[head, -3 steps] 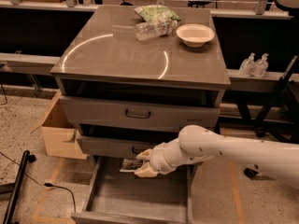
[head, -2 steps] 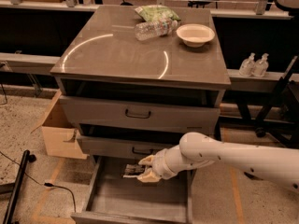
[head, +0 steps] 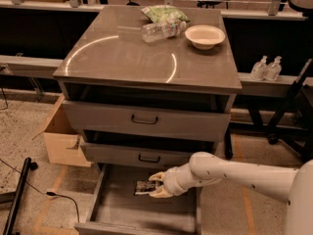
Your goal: Place rxbar chocolate into bottom drawer
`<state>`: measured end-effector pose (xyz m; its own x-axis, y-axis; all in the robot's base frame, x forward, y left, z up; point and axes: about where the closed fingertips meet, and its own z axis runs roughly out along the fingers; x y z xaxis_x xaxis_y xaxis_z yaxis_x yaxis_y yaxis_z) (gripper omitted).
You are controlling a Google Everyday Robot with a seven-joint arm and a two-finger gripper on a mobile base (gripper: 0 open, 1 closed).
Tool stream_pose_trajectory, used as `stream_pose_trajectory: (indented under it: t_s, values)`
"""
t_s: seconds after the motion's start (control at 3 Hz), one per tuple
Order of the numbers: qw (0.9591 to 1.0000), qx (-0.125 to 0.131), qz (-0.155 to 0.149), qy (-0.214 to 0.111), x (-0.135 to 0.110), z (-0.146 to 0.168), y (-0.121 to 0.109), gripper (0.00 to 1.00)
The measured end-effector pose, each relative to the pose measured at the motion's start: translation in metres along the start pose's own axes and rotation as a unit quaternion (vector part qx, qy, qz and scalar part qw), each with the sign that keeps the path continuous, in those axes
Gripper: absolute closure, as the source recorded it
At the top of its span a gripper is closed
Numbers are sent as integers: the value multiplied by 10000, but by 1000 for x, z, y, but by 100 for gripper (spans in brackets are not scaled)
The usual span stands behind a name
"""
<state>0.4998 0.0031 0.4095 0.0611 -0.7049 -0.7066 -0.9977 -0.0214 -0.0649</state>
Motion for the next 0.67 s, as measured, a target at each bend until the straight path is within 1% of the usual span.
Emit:
stream_pose_trajectory:
  t_s: [0.33, 0.67]
  values:
    - [9989, -68, -341, 306, 56, 44, -3, 100]
    - [9990, -79, -326, 297, 57, 46, -1, 100]
